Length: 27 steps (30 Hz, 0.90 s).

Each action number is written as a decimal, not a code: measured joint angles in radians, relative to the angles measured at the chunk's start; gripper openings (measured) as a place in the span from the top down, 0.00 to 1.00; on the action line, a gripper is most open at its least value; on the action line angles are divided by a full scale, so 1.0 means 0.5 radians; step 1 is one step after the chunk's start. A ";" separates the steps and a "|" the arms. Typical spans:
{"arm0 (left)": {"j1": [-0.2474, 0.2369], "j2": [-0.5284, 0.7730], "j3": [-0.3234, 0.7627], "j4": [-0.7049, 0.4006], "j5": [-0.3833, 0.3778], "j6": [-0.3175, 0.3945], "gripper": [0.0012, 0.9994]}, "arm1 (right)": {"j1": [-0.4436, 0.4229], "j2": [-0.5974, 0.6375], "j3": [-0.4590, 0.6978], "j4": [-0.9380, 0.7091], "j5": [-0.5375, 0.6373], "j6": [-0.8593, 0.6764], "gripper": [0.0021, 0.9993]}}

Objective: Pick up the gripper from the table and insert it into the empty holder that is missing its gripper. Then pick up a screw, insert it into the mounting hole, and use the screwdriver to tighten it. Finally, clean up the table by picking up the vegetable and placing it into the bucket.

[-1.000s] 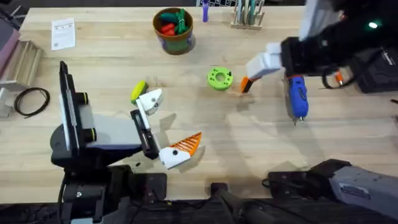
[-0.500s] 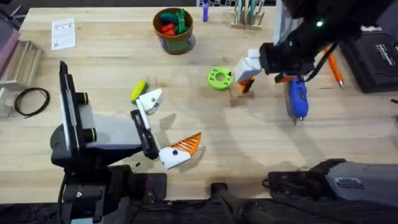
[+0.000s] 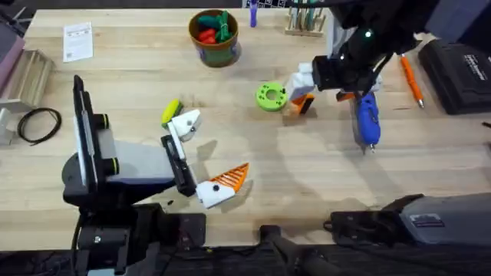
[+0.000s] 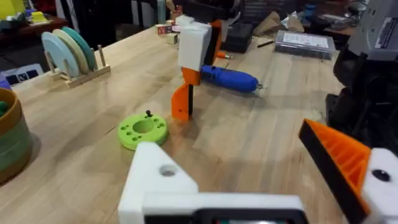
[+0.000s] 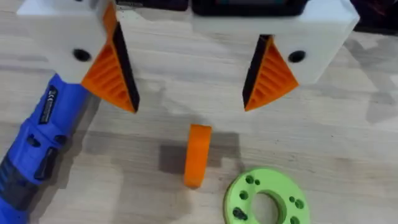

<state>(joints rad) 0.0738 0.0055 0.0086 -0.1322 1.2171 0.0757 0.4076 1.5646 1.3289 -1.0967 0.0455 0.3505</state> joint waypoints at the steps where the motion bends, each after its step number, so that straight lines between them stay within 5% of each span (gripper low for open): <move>1: 0.000 0.000 0.000 0.000 0.000 0.000 0.01 | 0.000 -0.001 0.000 0.007 0.005 0.011 0.01; 27: 0.000 0.000 0.000 -0.002 0.005 0.000 0.01 | 0.000 0.280 0.005 0.162 0.030 0.052 0.01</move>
<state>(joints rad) 0.0738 0.0052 0.0086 -0.1329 1.2194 0.0757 0.4076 1.7048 1.3315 -1.0160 0.0605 0.3766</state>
